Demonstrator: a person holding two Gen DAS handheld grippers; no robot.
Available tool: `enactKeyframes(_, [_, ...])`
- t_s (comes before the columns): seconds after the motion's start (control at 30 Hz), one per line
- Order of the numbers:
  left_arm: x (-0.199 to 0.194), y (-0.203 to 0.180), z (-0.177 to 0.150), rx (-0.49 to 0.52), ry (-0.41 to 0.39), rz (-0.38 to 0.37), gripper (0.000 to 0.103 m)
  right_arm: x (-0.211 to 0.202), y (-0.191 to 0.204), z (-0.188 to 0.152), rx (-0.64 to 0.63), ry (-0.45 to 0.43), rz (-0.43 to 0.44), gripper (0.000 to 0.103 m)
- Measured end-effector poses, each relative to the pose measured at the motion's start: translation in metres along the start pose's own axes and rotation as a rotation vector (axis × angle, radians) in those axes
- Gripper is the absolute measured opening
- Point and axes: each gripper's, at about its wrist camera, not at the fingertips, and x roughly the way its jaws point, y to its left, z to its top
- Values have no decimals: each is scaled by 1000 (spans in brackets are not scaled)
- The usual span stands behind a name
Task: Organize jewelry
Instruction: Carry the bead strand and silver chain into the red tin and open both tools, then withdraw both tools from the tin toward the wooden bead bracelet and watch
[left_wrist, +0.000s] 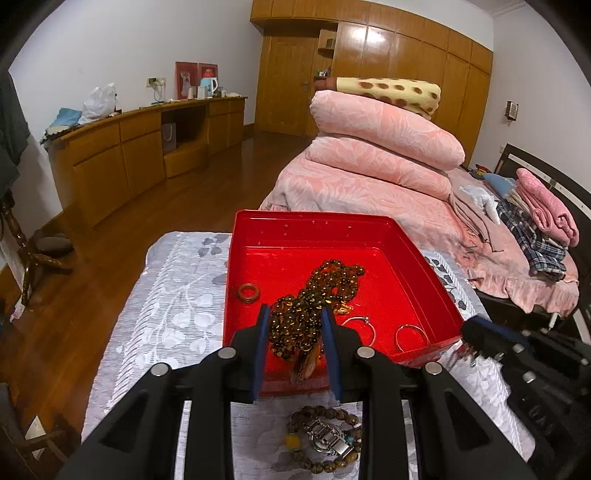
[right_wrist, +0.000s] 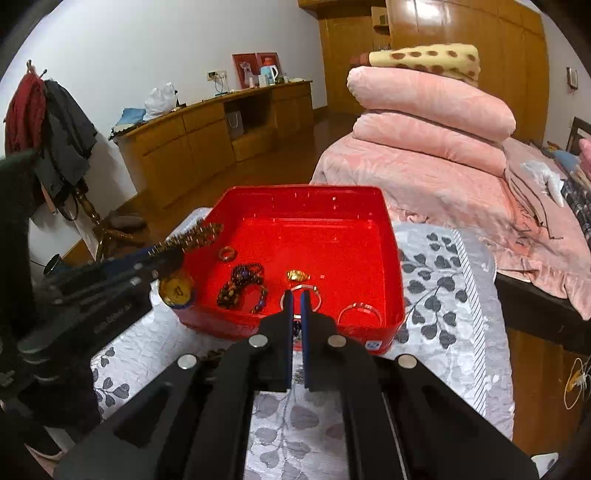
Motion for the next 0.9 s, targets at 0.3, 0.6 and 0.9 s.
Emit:
enactKeyframes(0.3, [13,-2,15,-4,4,8,27,-10,-6,36,-7,-60,-15,3])
enactKeyframes(0.6, [38,-6,33,9,5,18,28,24,-14,52,1,-21,-35,3])
enactKeyframes(0.9, [40,3,31,-2,8,48,57,37,-17,35,0,0,-109,39])
